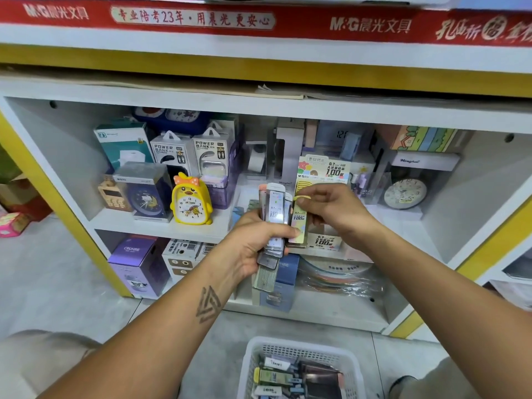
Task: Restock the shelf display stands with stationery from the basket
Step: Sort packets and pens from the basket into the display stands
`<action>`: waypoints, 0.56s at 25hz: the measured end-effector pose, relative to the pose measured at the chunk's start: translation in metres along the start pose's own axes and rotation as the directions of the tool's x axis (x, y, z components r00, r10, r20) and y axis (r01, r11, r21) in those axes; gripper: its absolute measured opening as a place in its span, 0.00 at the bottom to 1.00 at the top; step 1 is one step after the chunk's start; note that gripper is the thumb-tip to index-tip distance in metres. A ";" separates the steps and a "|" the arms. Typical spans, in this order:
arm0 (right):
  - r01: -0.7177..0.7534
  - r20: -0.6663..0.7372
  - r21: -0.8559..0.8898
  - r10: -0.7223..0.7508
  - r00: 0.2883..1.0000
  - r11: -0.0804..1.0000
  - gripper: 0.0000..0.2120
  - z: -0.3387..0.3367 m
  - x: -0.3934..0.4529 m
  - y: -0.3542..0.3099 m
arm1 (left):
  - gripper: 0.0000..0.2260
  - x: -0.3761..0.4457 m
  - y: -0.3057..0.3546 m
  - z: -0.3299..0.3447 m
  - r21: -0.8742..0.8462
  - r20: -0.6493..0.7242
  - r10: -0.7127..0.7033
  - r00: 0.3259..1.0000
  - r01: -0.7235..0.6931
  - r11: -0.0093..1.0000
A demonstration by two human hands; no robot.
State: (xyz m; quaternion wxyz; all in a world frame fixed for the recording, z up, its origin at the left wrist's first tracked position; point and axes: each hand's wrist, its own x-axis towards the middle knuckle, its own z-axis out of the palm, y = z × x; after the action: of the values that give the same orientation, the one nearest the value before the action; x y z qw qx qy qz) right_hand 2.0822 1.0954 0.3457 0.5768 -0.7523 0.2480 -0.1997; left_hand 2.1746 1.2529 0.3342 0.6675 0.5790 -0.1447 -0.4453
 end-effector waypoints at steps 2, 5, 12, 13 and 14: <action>0.072 -0.120 0.037 -0.067 0.990 0.997 0.09 -0.005 0.002 -0.003 | 0.15 0.001 -0.001 -0.001 -0.034 -0.043 -0.022 0.999 0.020 0.999; 0.204 -0.267 -0.106 -0.225 0.937 0.973 0.13 -0.015 0.005 -0.005 | 0.18 0.006 -0.001 -0.010 -0.111 -0.185 -0.035 0.982 0.014 0.994; 0.257 -0.049 -0.644 -0.375 0.926 0.721 0.12 -0.005 0.003 0.017 | 0.16 0.006 0.001 -0.013 -0.138 -0.158 -0.023 0.987 0.001 0.990; 0.281 -0.019 -0.630 -0.376 0.926 0.724 0.11 -0.004 0.003 0.018 | 0.15 0.006 0.001 -0.013 -0.139 -0.154 -0.025 0.988 0.004 0.990; 0.303 0.013 -0.626 -0.378 0.926 0.719 0.09 -0.003 0.003 0.021 | 0.14 0.006 0.000 -0.012 -0.140 -0.149 -0.029 0.988 0.008 0.990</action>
State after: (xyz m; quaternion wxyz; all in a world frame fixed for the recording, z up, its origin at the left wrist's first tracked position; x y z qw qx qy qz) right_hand 2.0797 1.0867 0.3266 0.2367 -0.9186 0.1896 -0.2533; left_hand 2.1870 1.2560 0.3290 0.7111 0.5645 -0.0569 -0.4154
